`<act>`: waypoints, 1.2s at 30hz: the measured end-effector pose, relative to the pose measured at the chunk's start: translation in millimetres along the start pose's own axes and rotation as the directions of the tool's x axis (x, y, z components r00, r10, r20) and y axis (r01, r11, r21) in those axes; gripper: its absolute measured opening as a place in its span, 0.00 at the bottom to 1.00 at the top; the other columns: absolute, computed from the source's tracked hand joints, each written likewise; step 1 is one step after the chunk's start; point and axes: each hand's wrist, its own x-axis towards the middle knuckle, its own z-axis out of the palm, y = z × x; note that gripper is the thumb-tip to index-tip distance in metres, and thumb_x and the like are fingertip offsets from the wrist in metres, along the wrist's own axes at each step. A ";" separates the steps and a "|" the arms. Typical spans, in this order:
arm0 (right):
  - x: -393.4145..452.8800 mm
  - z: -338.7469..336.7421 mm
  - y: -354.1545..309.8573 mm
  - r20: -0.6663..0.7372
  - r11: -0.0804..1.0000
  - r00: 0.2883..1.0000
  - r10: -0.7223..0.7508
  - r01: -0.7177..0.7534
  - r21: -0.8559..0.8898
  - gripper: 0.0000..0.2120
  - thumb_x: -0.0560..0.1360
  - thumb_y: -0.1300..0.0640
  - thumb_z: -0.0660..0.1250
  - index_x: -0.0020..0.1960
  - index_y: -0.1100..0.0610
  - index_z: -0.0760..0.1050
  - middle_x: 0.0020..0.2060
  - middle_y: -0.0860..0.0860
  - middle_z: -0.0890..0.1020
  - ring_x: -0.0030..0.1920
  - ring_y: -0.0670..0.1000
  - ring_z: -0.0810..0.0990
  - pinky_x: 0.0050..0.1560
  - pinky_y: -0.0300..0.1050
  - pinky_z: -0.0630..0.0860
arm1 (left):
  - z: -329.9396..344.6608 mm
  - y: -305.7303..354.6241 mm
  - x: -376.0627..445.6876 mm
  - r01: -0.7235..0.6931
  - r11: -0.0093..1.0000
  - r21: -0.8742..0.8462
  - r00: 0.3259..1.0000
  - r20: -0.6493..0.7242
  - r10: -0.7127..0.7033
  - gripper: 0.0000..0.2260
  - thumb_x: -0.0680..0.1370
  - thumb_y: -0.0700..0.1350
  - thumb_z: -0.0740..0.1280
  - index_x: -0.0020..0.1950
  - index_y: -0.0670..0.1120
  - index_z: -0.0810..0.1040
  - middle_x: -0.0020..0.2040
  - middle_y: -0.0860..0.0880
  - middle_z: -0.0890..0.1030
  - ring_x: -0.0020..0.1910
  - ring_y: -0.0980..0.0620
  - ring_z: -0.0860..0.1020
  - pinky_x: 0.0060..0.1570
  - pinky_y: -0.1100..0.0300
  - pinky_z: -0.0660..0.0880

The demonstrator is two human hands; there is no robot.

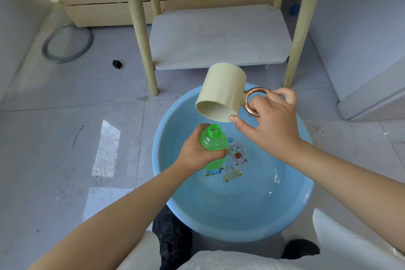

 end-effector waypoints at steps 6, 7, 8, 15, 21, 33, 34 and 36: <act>-8.2 16.5 20.4 0.208 0.975 0.964 0.168 -0.132 -0.176 0.20 0.70 0.39 0.63 0.32 0.54 0.65 0.24 0.44 0.67 0.30 0.51 0.66 0.49 0.47 0.58 | -1.7 -4.7 -0.1 0.011 1.000 0.004 1.000 -0.004 -0.011 0.27 0.64 0.50 0.79 0.58 0.55 0.71 0.50 0.57 0.78 0.50 0.56 0.78 0.48 0.63 0.75; -10.9 19.7 25.5 0.267 0.971 0.951 0.154 -0.096 -0.220 0.20 0.70 0.41 0.66 0.32 0.55 0.67 0.22 0.46 0.68 0.30 0.53 0.69 0.49 0.48 0.58 | -2.3 -5.7 0.1 0.015 1.000 0.003 1.000 -0.004 -0.015 0.27 0.64 0.50 0.79 0.58 0.55 0.71 0.50 0.56 0.79 0.50 0.55 0.78 0.47 0.63 0.75; -14.0 23.2 30.0 0.332 0.964 0.932 0.147 -0.060 -0.259 0.20 0.69 0.43 0.69 0.32 0.58 0.70 0.21 0.48 0.70 0.31 0.55 0.72 0.50 0.48 0.58 | -2.8 -7.0 0.3 0.020 1.000 0.002 1.000 -0.004 -0.020 0.27 0.64 0.50 0.80 0.58 0.55 0.71 0.50 0.56 0.79 0.50 0.55 0.78 0.46 0.64 0.75; -25.7 41.1 45.9 0.670 0.843 0.720 0.179 0.240 -0.482 0.22 0.67 0.42 0.71 0.40 0.62 0.79 0.27 0.53 0.79 0.39 0.55 0.78 0.53 0.48 0.60 | -4.7 -9.8 0.2 0.033 0.999 -0.012 0.999 -0.004 -0.033 0.27 0.64 0.49 0.79 0.58 0.55 0.70 0.51 0.55 0.79 0.50 0.54 0.78 0.43 0.66 0.74; -40.0 39.6 40.6 0.800 0.807 0.583 0.140 0.402 -0.434 0.20 0.73 0.44 0.64 0.48 0.62 0.77 0.35 0.53 0.82 0.44 0.53 0.77 0.55 0.47 0.55 | -5.3 -12.8 -0.3 0.032 0.999 -0.002 0.999 -0.004 -0.032 0.28 0.64 0.49 0.80 0.59 0.54 0.70 0.51 0.55 0.78 0.51 0.53 0.78 0.46 0.64 0.74; -22.4 27.7 34.7 0.708 0.788 0.417 0.570 -0.521 -0.328 0.26 0.73 0.36 0.60 0.28 0.53 0.61 0.25 0.49 0.69 0.30 0.52 0.69 0.40 0.47 0.60 | -3.1 -12.0 0.1 0.036 0.999 0.000 0.999 -0.006 -0.036 0.29 0.64 0.49 0.79 0.60 0.54 0.70 0.52 0.54 0.78 0.52 0.53 0.78 0.47 0.63 0.74; -19.8 25.1 34.2 0.708 0.726 0.370 0.601 -0.624 -0.290 0.26 0.73 0.36 0.62 0.28 0.54 0.59 0.25 0.49 0.66 0.29 0.52 0.66 0.35 0.46 0.58 | -2.9 -12.1 0.2 0.036 0.999 0.002 0.999 -0.006 -0.036 0.29 0.64 0.49 0.80 0.60 0.54 0.70 0.52 0.54 0.78 0.52 0.53 0.78 0.47 0.63 0.74; -17.6 20.3 34.5 0.717 0.571 0.307 0.626 -0.806 -0.154 0.26 0.71 0.38 0.66 0.30 0.54 0.57 0.27 0.50 0.62 0.29 0.52 0.63 0.33 0.46 0.55 | -2.4 -12.1 0.2 0.036 0.999 0.005 0.999 -0.005 -0.036 0.29 0.64 0.49 0.80 0.60 0.54 0.70 0.52 0.54 0.79 0.52 0.53 0.78 0.48 0.62 0.74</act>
